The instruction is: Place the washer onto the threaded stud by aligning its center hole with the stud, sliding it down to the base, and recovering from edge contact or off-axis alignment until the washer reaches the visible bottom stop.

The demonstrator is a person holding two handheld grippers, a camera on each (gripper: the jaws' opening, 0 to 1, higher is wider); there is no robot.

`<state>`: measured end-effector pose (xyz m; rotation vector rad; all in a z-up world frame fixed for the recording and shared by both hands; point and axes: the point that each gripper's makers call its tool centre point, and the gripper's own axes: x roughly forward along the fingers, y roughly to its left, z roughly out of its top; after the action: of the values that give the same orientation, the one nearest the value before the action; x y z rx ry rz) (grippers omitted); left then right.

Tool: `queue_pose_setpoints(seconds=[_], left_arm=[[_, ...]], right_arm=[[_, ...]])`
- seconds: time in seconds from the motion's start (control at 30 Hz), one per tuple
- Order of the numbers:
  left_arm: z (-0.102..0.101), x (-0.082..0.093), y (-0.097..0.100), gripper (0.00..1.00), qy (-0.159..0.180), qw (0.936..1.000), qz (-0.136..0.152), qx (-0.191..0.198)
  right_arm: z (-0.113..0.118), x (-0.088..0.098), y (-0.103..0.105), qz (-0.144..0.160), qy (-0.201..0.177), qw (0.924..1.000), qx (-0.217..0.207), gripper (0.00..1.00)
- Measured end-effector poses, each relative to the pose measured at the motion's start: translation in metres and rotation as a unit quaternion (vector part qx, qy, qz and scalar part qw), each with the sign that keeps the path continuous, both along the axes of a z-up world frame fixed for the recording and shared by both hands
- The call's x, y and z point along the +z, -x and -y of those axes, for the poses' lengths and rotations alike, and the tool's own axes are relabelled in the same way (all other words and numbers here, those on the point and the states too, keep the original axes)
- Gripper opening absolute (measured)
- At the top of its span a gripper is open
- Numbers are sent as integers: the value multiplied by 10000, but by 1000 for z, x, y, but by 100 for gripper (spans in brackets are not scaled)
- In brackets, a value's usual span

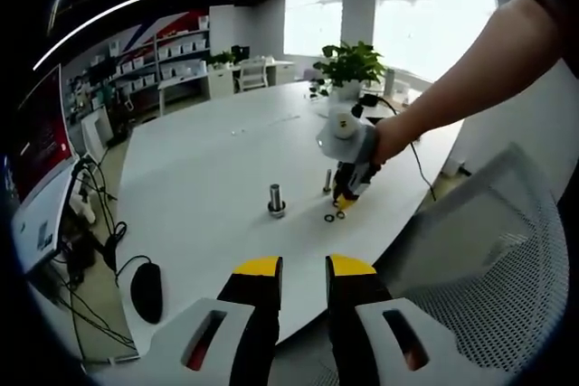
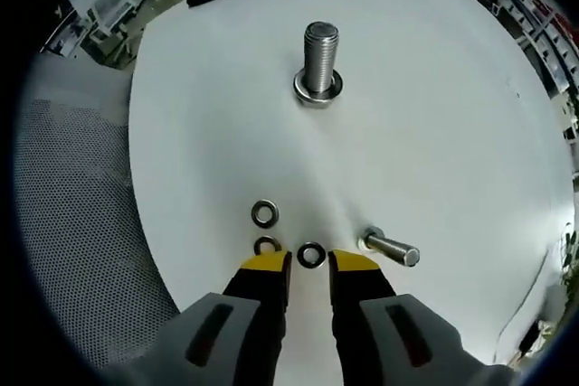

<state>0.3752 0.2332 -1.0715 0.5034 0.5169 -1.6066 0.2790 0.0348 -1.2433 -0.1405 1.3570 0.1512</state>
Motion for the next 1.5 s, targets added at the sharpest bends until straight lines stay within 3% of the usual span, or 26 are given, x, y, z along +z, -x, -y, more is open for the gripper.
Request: queue_pose_setpoints(seconds=[0.27, 0.43, 0.7, 0.87, 1.03, 1.23, 1.33, 1.5], left_arm=[[0, -1, 0, 17, -40, 10000, -6, -6], [0, -2, 0, 17, -66, 10000, 4, -18], [0, -2, 0, 16, -74, 10000, -20, -4], [0, -1, -1, 16, -45, 10000, -34, 31], [-1, -1, -2, 16, -40, 10000, -54, 50], [0, 0, 0, 16, -27, 10000, -88, 16], [0, 0, 0, 16, -20, 10000, -84, 0], [0, 1, 1, 16, 2, 10000, -95, -2]], right_arm=[[-5, 7, 2, -172, 4, 9995, 258, 16], [2, -2, -3, -369, 136, 9983, 428, 15], [-4, 4, 0, -674, 329, 9966, 335, 15], [-2, 4, 2, -299, 314, 9989, 193, 14], [1, 1, -1, 245, 213, 9992, -239, 14], [5, 5, 8, 369, 129, 9973, -629, 14], [7, 14, 9, 511, 47, 9945, -913, 14], [21, 28, 8, 615, 92, 9928, -1022, 14]])
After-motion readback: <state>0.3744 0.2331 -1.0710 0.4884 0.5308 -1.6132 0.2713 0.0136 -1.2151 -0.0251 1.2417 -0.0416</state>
